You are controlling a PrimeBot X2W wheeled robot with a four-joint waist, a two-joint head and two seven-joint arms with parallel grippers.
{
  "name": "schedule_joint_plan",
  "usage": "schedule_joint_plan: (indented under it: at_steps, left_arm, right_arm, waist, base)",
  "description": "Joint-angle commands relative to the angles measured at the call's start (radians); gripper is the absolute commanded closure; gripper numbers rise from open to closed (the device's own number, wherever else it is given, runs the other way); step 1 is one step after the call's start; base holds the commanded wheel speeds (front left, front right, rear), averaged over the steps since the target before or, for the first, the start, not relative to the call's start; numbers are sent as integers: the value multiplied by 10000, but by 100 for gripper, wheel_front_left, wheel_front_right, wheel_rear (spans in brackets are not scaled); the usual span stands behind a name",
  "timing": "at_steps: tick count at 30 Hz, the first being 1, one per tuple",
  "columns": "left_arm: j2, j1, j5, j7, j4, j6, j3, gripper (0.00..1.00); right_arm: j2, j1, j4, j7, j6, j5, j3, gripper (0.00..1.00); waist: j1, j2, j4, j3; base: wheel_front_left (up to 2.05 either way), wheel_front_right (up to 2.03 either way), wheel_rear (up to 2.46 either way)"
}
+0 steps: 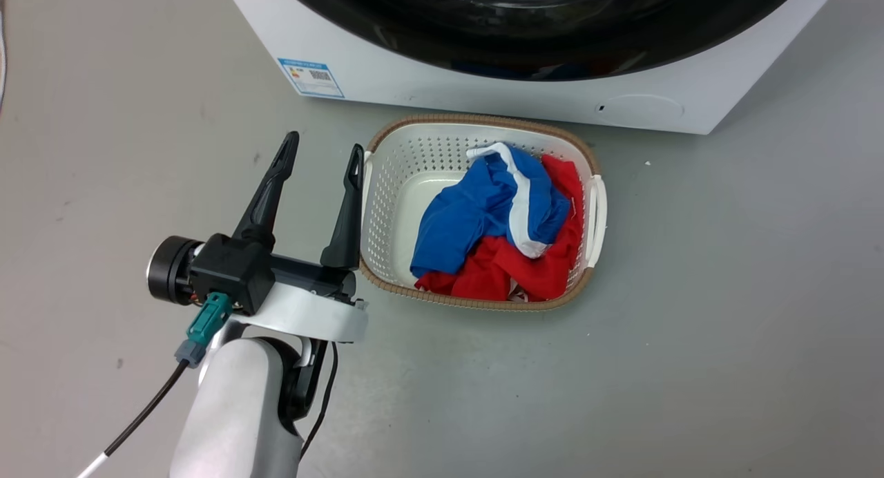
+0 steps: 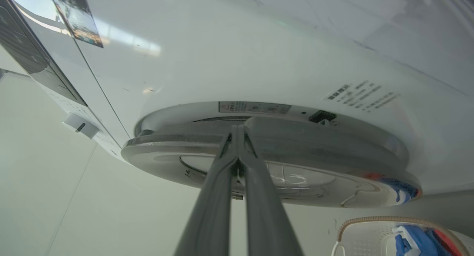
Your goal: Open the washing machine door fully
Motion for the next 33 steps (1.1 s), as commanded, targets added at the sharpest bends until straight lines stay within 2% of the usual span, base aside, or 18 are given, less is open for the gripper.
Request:
schedule_joint_plan:
  at_steps: [1,9,18,25,33]
  left_arm:
    - [-14,-148,-7,-26,-42,-16,-40,0]
    - [-49,-427,-67,-26,-168,18,-201,0]
    - [-61,-479,-91,-26,-223,102,-276,0]
    - [-62,-544,-203,-26,-173,184,-396,0]
    - [-64,-221,-223,-26,-32,212,-393,0]
  right_arm:
    - [3,-361,185,98,4,82,241,100]
    - [449,-3420,2479,1002,4,277,2614,100]
    - [906,-4652,3622,1574,2,299,3738,100]
    - [1117,-4600,3714,2093,2,313,4342,100]
    - [881,-3644,2744,2638,2,585,4700,100]
  waist:
    - [-1,0,122,142]
    - [-1,0,551,718]
    - [-1,0,712,979]
    - [-1,0,699,907]
    - [-1,0,478,350]
  base:
    - [0,0,0]
    - [0,0,0]
    - [0,0,0]
    - [0,0,0]
    - [0,0,0]
